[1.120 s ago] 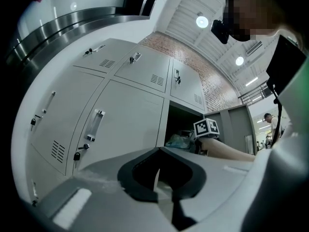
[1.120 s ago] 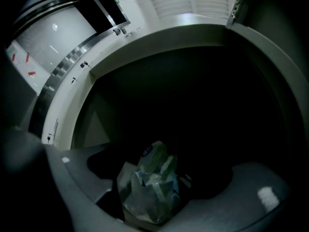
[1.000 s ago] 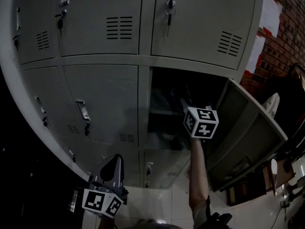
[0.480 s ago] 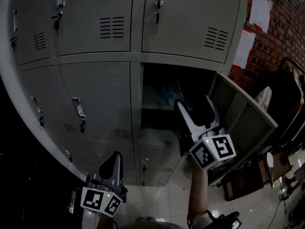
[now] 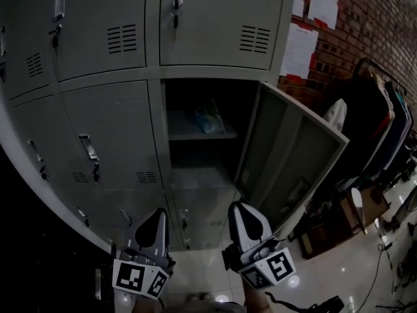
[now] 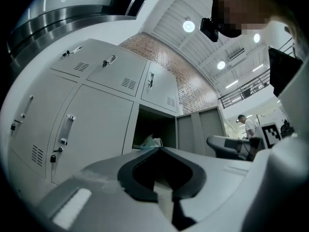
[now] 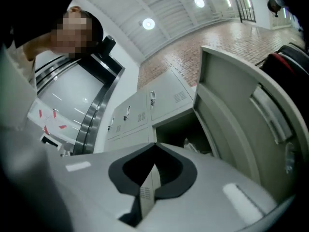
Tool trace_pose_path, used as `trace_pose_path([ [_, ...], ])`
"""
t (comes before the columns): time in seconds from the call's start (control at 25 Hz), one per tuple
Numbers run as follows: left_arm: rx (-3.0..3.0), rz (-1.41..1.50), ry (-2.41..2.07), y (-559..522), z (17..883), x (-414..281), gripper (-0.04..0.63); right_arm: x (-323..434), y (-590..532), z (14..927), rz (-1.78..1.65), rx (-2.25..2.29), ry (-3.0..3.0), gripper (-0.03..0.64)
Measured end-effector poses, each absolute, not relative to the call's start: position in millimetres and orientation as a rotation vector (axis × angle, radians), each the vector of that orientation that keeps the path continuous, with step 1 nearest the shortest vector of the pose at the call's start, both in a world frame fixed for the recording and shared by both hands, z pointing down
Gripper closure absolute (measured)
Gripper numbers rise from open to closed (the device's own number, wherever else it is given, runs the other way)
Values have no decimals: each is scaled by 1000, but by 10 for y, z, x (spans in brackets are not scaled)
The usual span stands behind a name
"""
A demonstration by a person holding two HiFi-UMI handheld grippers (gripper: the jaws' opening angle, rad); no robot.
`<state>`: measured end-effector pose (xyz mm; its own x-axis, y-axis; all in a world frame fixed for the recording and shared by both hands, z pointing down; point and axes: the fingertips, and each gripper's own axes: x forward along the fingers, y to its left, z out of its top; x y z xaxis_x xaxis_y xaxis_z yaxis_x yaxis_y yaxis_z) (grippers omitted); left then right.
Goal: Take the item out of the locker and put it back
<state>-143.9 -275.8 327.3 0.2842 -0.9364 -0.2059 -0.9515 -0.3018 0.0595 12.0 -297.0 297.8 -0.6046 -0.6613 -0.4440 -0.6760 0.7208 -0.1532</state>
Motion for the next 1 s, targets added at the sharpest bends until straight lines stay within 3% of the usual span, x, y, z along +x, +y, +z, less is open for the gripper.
trace_pose_path([
  [1.0, -2506, 384, 1738, -2389, 3326, -1065, 591, 183, -2601, 3435, -57, -1141, 2644, 614],
])
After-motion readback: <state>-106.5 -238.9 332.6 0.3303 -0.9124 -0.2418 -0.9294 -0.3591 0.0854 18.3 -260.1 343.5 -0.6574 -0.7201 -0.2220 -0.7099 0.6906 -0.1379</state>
